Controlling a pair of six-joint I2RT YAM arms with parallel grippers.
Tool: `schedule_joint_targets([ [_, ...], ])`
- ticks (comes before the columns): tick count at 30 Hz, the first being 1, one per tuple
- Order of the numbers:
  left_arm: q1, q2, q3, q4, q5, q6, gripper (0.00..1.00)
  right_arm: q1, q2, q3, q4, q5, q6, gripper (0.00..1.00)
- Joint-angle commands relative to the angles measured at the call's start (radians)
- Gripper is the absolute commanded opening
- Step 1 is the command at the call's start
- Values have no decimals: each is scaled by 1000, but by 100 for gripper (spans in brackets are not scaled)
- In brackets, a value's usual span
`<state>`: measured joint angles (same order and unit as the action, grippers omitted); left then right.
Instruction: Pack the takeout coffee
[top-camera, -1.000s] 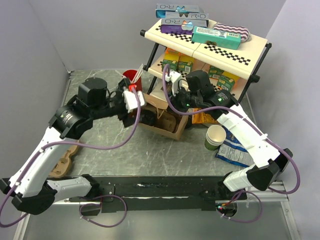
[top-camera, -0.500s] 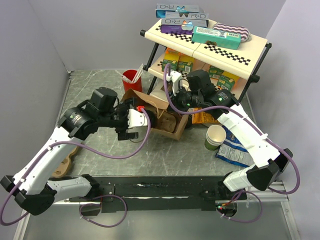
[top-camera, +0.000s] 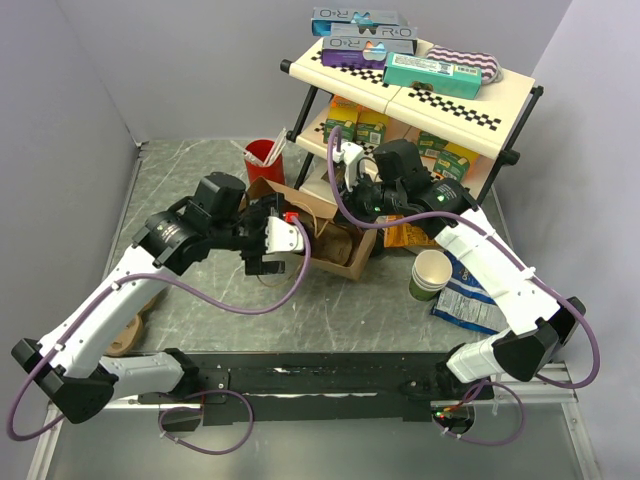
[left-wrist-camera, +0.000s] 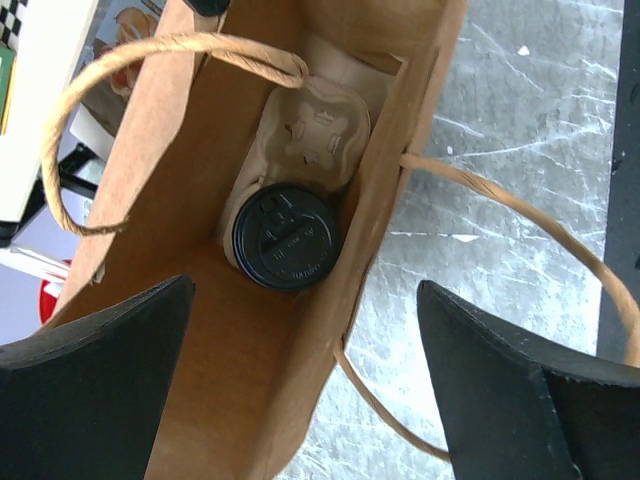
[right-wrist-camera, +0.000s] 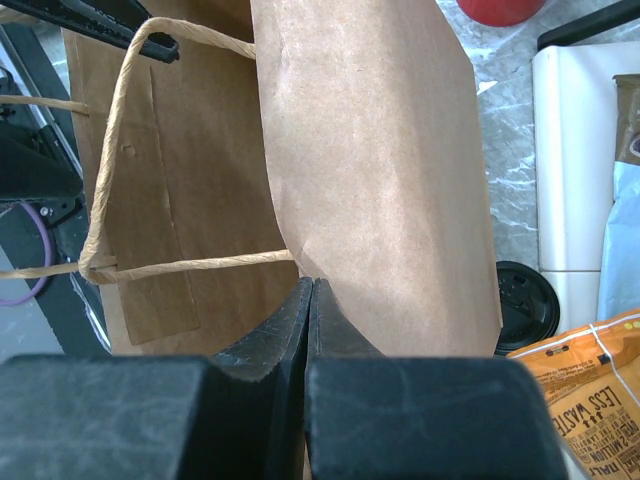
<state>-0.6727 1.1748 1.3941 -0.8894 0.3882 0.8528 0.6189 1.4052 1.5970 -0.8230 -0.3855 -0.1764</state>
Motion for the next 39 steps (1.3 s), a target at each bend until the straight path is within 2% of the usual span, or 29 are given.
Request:
schedule_joint_targets([
  [1,1,2,5,32,49,25,99,-7,21,17,-13,5,9,0],
  [14,-10,20,6,4,74,46,92,-8,31,44,-10,16,11,0],
  [19,-11,36,13,1,80,55,89,-11,18,44,-8,25,6,3],
  [26,-18,57,32,-20,90,63,81,-7,3,27,-5,37,5,14],
  [27,-18,57,31,-23,87,68,78,-8,3,27,-5,39,3,15],
  [30,-21,72,42,-45,89,78,63,-10,3,27,-4,43,0,16],
  [31,-21,75,46,-54,86,77,51,-10,3,27,-4,43,0,16],
  [33,-21,80,57,-62,87,75,37,-11,3,27,-4,39,0,16],
  [34,-22,80,57,-63,89,75,32,-13,5,27,-4,37,-1,16],
  [36,-22,77,59,-65,87,74,30,-11,5,27,-4,36,-2,16],
  [37,-22,78,59,-65,89,74,23,-11,3,27,-4,34,-3,16],
  [39,-24,75,60,-66,90,69,15,-13,5,27,-5,34,-5,16],
])
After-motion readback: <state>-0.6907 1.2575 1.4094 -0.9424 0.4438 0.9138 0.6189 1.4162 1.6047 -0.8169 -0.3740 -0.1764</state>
